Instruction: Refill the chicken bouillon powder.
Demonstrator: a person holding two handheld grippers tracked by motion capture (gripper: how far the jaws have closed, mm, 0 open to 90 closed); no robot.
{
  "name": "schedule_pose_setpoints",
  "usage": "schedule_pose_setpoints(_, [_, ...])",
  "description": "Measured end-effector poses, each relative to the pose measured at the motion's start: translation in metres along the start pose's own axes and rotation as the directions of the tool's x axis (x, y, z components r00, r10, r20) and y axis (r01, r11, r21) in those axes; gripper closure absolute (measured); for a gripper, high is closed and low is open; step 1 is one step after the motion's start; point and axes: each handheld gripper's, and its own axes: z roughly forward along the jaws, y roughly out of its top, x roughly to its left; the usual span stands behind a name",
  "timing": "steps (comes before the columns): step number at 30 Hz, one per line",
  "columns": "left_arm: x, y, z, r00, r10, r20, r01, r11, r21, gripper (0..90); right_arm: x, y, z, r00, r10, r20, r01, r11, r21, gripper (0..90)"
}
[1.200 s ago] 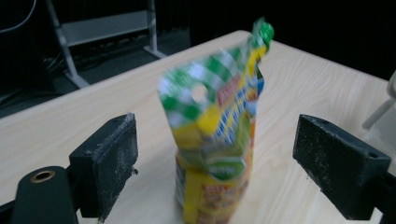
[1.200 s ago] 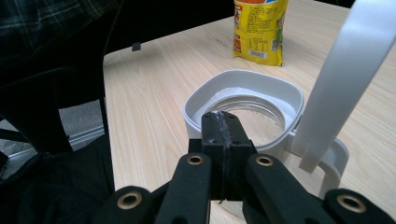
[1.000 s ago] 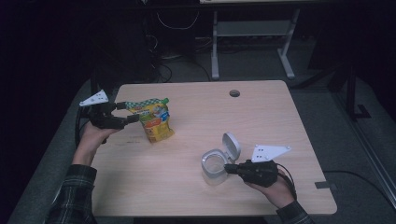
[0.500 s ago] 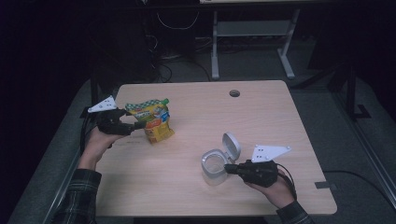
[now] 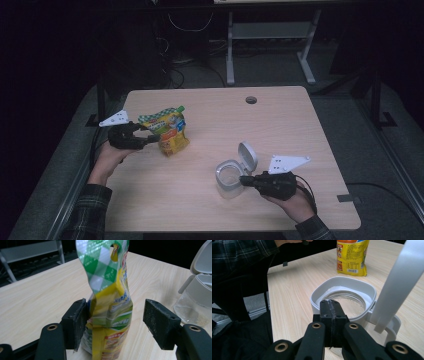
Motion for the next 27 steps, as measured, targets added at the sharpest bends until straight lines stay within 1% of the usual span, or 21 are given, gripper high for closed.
schedule_pose_setpoints(2, [-0.001, 0.001, 0.003, 0.9998, 0.015, -0.014, -0.015, 0.9998, -0.015, 34.4, 0.0, 0.0, 0.0, 1.0, 0.001, -0.003, -0.001, 1.0, 0.003, 90.0])
schedule_pose_setpoints(4, [-0.001, 0.004, 0.007, 0.9995, 0.028, -0.013, -0.028, 0.999, -0.035, 33.6, 0.001, 0.0, 0.001, 1.0, 0.0, -0.003, 0.0, 1.0, 0.003, 90.0])
schedule_pose_setpoints(5, [-0.001, 0.005, 0.009, 0.9995, 0.028, -0.013, -0.028, 0.9988, -0.04, 33.7, 0.001, 0.0, 0.0, 1.0, -0.001, -0.004, 0.001, 1.0, 0.002, 90.0])
schedule_pose_setpoints(6, [-0.002, 0.006, 0.011, 0.9992, 0.037, -0.018, -0.037, 0.9989, -0.029, 34.3, 0.001, 0.0, 0.0, 1.0, -0.001, -0.004, 0.001, 1.0, 0.002, 90.0])
schedule_pose_setpoints(8, [-0.002, 0.007, 0.013, 0.999, 0.042, -0.015, -0.042, 0.9987, -0.03, 40.0, 0.0, 0.0, 0.0, 1.0, 0.001, -0.002, -0.001, 1.0, 0.002, 90.0])
schedule_pose_setpoints(10, [-0.002, 0.007, 0.015, 0.9989, 0.047, -0.004, -0.047, 0.9985, -0.028, 48.4, 0.0, 0.0, 0.0, 1.0, 0.0, -0.002, 0.0, 1.0, 0.0, 90.0])
schedule_pose_setpoints(13, [-0.005, 0.005, 0.017, 0.9991, 0.041, 0.004, -0.041, 0.9986, -0.034, 57.3, 0.0, 0.0, 0.0, 1.0, -0.001, -0.003, 0.001, 1.0, 0.001, 90.0])
schedule_pose_setpoints(16, [-0.003, 0.003, 0.018, 0.9994, 0.031, 0.012, -0.031, 0.9989, -0.035, 64.4, 0.0, 0.0, 0.0, 1.0, 0.0, -0.003, 0.0, 1.0, 0.001, 90.0])
schedule_pose_setpoints(18, [-0.002, 0.002, 0.017, 0.9995, 0.026, 0.016, -0.026, 0.999, -0.036, 71.4, 0.001, 0.0, 0.0, 1.0, 0.0, -0.004, 0.0, 1.0, 0.002, 90.0])
schedule_pose_setpoints(20, [-0.002, 0.001, 0.017, 0.9994, 0.024, 0.023, -0.023, 0.9991, -0.036, 76.1, 0.001, 0.0, 0.0, 1.0, -0.002, -0.004, 0.002, 1.0, 0.001, 90.0])
schedule_pose_setpoints(25, [-0.005, 0.004, 0.017, 0.9998, 0.021, 0.003, -0.021, 0.9995, -0.024, 86.2, 0.001, 0.0, 0.001, 1.0, -0.001, -0.001, 0.001, 1.0, 0.002, 90.0])
schedule_pose_setpoints(27, [-0.005, 0.005, 0.016, 0.9999, 0.014, 0.006, -0.014, 0.9994, -0.031, 88.5, 0.001, 0.0, 0.001, 1.0, -0.005, 0.004, 0.005, 1.0, 0.005, 90.0])
